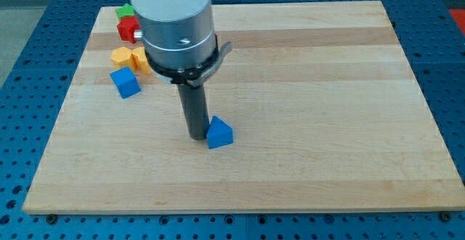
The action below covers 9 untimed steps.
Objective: Move the blue triangle towards the bottom center
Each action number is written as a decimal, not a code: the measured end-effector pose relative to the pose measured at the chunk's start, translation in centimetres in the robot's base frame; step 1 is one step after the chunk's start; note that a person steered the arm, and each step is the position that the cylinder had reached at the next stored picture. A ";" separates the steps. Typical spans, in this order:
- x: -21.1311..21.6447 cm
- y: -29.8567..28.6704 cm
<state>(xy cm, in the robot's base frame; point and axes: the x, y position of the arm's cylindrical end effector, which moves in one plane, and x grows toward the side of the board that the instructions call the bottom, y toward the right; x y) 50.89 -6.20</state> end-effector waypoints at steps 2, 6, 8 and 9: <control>-2.6 1.7; 3.3 4.9; 3.3 5.3; 3.3 6.6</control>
